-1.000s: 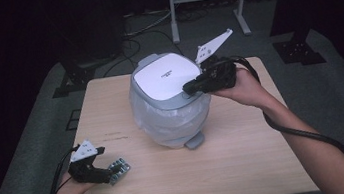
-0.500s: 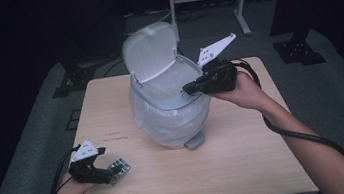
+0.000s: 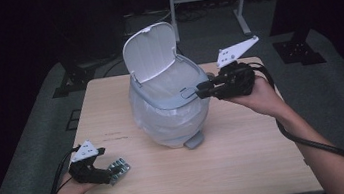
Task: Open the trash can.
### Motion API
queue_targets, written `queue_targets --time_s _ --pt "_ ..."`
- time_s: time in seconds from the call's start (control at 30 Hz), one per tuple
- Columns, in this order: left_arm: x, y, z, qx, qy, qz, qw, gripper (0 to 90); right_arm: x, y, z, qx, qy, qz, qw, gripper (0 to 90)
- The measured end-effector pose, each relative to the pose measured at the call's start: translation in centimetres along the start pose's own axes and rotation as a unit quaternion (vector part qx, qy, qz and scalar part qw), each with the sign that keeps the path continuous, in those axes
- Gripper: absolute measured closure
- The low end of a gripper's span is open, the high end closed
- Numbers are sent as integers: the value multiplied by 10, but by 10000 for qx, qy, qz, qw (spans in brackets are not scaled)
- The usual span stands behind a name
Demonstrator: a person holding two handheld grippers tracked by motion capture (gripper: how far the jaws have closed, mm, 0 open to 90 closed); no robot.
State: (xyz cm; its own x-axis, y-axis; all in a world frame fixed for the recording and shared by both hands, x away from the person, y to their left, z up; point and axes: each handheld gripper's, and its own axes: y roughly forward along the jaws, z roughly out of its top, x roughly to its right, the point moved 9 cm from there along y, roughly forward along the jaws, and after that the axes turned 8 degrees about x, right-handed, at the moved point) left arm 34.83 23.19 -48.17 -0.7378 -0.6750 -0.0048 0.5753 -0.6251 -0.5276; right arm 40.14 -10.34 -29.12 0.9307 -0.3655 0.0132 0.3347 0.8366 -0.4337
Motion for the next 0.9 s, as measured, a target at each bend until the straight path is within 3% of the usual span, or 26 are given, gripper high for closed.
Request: queue_targets --time_s 0.17,0.37,0.9 --pt "-1 2 -4 -64 -30 11 10000 81 4 -17 -18 -5 135 -89 9999 691" --pt "-1 3 -5 -91 -34 12 10000 81 8 -26 -41 2 356 -95 9993 665" --pt "0 7 -8 -118 -41 1 9999 54 13 -14 -107 -232 695 -215 9971 487"
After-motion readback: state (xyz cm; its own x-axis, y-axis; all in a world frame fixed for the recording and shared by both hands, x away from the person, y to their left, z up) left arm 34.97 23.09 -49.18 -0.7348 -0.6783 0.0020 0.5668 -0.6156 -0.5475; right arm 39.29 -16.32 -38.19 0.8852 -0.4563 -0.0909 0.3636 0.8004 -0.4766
